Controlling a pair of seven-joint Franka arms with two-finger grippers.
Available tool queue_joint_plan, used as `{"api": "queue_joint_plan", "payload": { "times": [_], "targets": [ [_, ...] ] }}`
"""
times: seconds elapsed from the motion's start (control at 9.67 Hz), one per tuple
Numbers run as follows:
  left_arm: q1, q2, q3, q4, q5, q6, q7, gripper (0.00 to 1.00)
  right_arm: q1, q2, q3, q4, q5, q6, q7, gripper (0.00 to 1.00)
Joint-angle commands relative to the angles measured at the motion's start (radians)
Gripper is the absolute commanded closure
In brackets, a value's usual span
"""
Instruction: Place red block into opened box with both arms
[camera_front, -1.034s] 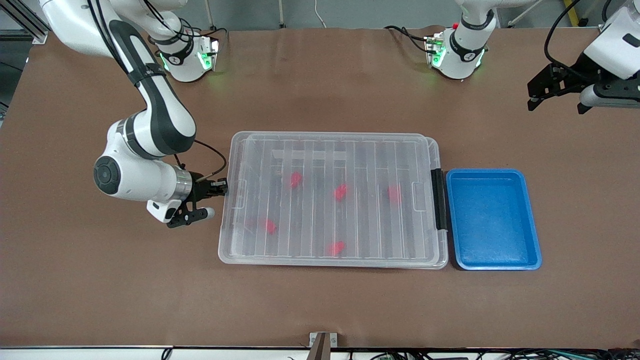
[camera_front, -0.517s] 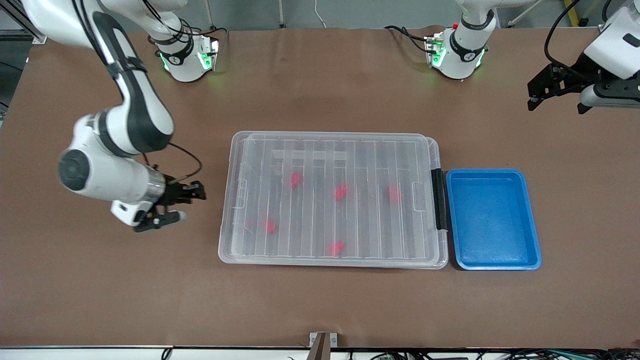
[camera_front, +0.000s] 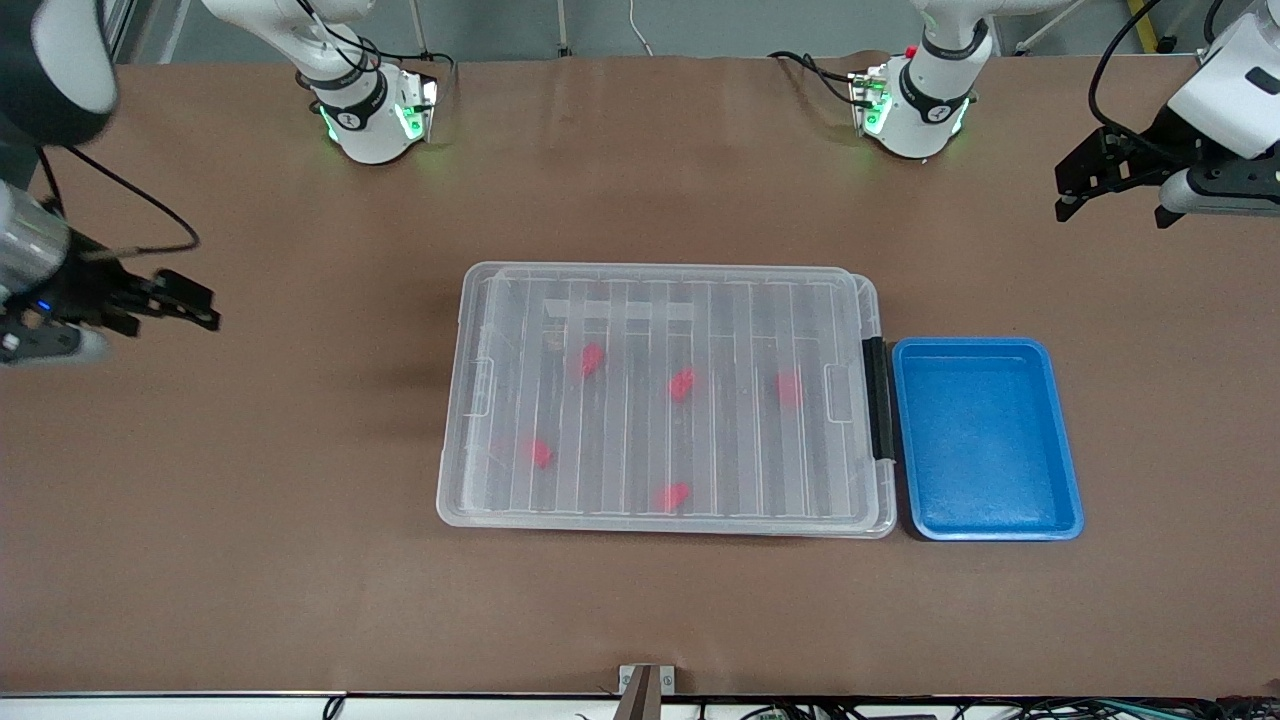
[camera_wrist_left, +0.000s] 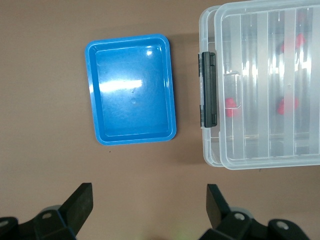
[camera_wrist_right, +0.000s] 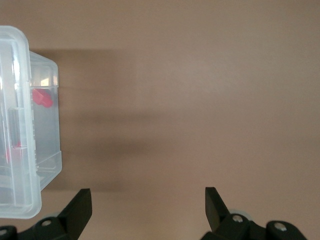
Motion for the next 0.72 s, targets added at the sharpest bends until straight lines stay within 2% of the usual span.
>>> {"api": "queue_joint_plan", "payload": {
  "times": [0.0, 0.1, 0.31, 0.62],
  "targets": [
    [-0.006, 0.004, -0.001, -0.027, 0.016, 0.009, -0.008, 0.0, 0.005, -0.055, -0.052, 0.08, -0.019, -0.18, 0.039, 0.0],
    [-0.006, 0.004, -0.001, -0.027, 0.016, 0.007, -0.008, 0.0, 0.002, -0.068, -0.071, 0.117, -0.019, -0.243, 0.031, 0.0],
    [-0.007, 0.004, -0.001, -0.027, 0.016, 0.007, -0.008, 0.0, -0.052, -0.068, -0.057, 0.136, -0.024, -0.25, -0.038, 0.0],
    [-0.009, 0.002, -0.001, -0.027, 0.013, 0.007, -0.008, 0.0, -0.046, -0.068, -0.048, 0.13, -0.032, -0.241, -0.038, 0.0]
  ]
}}
